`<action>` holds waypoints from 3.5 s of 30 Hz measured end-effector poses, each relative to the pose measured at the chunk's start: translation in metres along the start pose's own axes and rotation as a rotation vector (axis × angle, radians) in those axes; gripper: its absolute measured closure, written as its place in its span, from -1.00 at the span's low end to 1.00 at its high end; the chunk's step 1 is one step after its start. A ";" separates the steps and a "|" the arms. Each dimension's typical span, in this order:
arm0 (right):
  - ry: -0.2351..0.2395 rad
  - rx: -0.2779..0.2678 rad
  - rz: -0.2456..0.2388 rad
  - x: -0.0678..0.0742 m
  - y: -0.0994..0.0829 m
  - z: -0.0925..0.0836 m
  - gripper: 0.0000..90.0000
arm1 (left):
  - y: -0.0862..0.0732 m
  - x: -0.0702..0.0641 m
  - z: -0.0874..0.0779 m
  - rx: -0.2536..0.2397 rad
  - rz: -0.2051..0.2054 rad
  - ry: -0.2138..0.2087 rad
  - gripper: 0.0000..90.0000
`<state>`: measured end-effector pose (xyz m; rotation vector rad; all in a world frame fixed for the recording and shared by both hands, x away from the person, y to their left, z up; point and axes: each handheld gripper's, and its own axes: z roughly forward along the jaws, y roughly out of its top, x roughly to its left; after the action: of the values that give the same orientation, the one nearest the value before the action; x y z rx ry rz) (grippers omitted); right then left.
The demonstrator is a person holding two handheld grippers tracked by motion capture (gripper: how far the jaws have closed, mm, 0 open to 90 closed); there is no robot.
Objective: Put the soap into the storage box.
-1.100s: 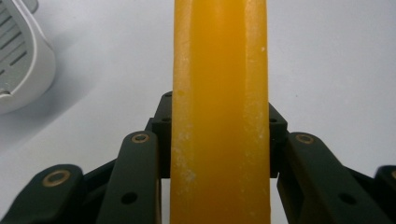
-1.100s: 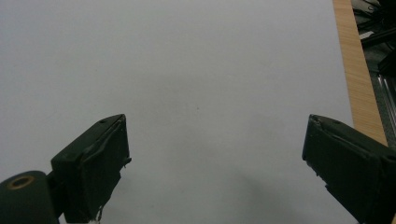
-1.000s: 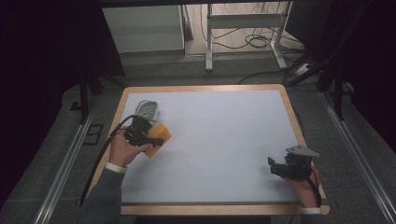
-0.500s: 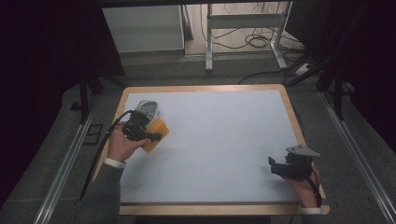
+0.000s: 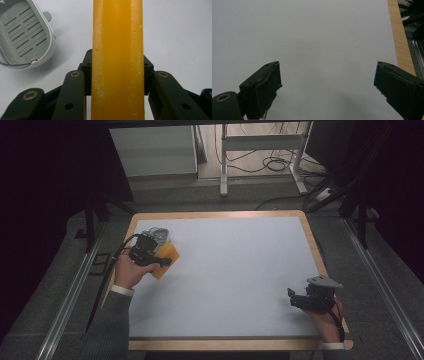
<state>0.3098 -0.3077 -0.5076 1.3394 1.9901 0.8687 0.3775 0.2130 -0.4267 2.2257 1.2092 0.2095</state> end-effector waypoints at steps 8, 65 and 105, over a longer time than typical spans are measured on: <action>-0.001 -0.004 -0.001 0.000 0.000 0.000 -0.84 | 0.006 0.005 -0.001 -0.007 -0.008 0.007 0.35; -0.004 -0.001 -0.003 -0.001 0.000 0.000 -0.84 | 0.048 0.055 0.002 -0.007 -0.112 0.049 0.35; -0.010 0.010 0.001 -0.003 -0.002 0.001 -0.84 | 0.059 0.111 0.043 -0.003 -0.285 0.079 0.35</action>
<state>0.3105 -0.3110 -0.5101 1.3477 1.9885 0.8515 0.5000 0.2601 -0.4433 2.0292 1.5496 0.1853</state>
